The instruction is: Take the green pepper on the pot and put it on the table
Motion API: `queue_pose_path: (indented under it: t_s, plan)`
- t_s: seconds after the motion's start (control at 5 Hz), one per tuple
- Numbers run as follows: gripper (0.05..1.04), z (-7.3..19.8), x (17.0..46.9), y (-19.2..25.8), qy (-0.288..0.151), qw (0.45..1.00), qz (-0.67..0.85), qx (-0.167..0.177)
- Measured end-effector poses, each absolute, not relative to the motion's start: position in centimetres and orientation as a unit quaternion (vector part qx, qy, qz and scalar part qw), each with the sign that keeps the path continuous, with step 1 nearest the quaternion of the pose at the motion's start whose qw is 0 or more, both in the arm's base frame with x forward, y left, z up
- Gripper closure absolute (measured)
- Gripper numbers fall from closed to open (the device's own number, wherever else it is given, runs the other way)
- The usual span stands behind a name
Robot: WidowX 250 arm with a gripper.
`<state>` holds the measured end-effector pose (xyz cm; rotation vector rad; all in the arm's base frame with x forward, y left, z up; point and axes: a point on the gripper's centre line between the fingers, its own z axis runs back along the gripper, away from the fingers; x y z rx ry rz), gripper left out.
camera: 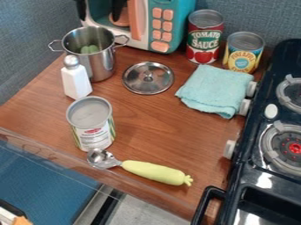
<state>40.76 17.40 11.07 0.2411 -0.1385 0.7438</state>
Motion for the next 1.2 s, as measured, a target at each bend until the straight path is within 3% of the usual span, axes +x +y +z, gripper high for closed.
queue_pose_path:
  t_s: [1.2]
  plan:
    - [0.083, 8.4, 40.0, 16.9, -0.048, 0.928, 0.359, 0.087]
